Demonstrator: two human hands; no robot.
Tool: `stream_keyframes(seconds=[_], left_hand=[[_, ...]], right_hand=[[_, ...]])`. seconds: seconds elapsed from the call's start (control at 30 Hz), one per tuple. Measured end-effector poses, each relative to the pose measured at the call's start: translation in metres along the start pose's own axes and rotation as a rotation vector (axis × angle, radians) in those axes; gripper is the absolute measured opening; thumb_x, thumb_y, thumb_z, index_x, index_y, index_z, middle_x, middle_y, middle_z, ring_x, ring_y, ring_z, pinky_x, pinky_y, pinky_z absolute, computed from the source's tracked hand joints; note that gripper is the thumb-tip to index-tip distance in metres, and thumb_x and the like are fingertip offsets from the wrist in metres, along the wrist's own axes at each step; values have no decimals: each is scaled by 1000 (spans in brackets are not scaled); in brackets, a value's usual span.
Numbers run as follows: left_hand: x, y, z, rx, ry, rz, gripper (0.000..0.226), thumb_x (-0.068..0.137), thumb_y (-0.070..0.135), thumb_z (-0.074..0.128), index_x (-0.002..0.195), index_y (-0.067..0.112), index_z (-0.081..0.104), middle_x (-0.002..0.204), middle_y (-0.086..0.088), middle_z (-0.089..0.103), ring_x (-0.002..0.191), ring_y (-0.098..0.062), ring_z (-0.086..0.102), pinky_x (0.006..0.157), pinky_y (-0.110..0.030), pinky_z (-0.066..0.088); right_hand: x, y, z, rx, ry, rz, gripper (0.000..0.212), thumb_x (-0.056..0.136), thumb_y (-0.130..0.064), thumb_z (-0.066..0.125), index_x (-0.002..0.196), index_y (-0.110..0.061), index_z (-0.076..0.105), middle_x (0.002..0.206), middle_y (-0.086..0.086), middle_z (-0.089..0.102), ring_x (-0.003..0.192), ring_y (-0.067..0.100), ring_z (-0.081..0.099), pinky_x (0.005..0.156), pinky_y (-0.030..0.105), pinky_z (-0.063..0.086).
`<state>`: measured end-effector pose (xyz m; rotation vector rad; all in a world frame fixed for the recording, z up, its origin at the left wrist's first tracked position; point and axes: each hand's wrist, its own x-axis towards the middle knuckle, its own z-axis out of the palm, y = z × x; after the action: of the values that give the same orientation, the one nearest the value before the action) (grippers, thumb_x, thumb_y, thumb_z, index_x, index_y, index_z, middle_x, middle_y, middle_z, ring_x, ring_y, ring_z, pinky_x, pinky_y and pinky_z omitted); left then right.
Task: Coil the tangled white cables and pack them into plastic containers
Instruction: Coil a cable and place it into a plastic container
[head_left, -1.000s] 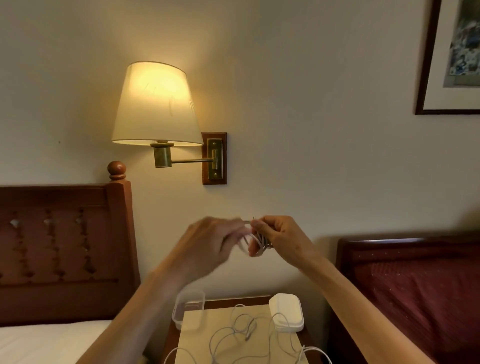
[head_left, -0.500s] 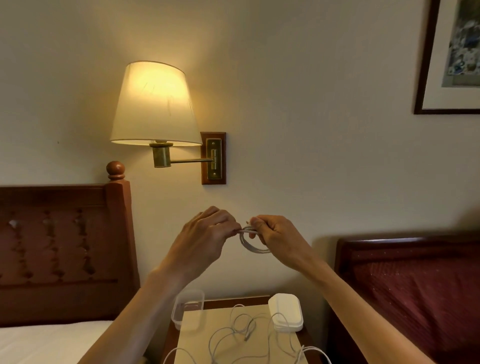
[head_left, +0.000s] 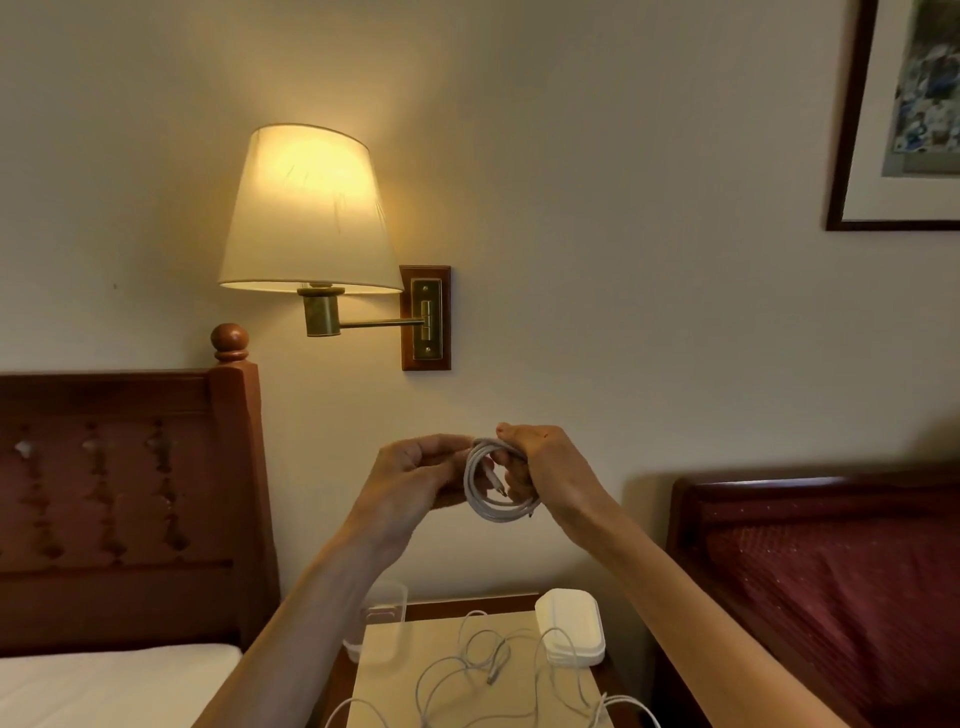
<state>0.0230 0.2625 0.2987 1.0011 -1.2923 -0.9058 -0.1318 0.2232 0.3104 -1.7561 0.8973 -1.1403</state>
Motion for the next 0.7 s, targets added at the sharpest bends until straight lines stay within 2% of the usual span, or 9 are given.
stream_keyframes(seconds=[0.1,0.17,0.23,0.3,0.37,0.43,0.5,0.6,0.7], left_hand=[[-2,-1,-1,-357,-169,-267,19,87,9,58,102,2,68,88,-12,68,84,-23,66,85,-40,54],[-5,-6,2,-441,-206,-279,19,95,20,53,101,7,65,88,-9,64,88,-23,61,93,-49,49],[-7,-10,6,-404,-179,-220,27,95,32,55,102,8,65,87,-8,61,93,-23,58,100,-54,45],[-11,-11,8,-256,-135,-99,24,89,27,61,101,8,71,90,-10,62,95,-24,59,101,-51,48],[-14,-10,8,-80,-103,25,19,93,16,59,107,16,72,96,-8,66,96,-21,63,95,-39,53],[-11,-13,6,249,-40,205,24,98,13,53,116,20,66,101,-1,68,97,-14,65,89,-29,55],[-7,-20,5,601,93,373,24,98,18,52,119,16,63,100,1,70,90,-10,66,80,-27,58],[-4,-28,0,984,256,421,28,99,34,47,93,15,67,78,2,67,66,-10,62,61,-32,53],[-6,-33,-2,1011,190,498,27,100,33,45,79,19,56,70,6,57,59,-11,53,54,-28,41]], right_hand=[[2,4,6,-123,156,-89,43,104,-29,39,69,-11,58,58,-2,51,55,9,47,58,18,40],[2,5,9,-205,247,-174,40,104,-27,40,71,-14,59,61,-5,52,55,5,49,59,12,39],[0,4,11,-250,284,-230,37,104,-24,39,76,-12,60,60,-10,50,53,-4,52,59,7,39],[-1,6,13,-239,285,-246,36,104,-24,39,79,-12,62,61,-10,51,53,-9,51,60,6,40],[-3,9,14,-217,270,-240,36,104,-28,39,78,-16,61,60,-9,51,50,-4,50,56,9,39],[-3,11,14,-200,246,-220,35,103,-32,39,78,-20,61,58,-9,50,49,0,47,54,11,38],[-1,12,15,-165,222,-199,38,103,-37,36,77,-22,61,59,-5,50,53,4,46,57,16,38],[2,13,15,-157,182,-164,42,102,-42,34,77,-21,61,60,-4,49,55,8,44,57,20,36],[4,16,12,-199,225,-166,40,100,-42,41,75,-18,62,56,-10,49,49,4,44,54,14,34]])
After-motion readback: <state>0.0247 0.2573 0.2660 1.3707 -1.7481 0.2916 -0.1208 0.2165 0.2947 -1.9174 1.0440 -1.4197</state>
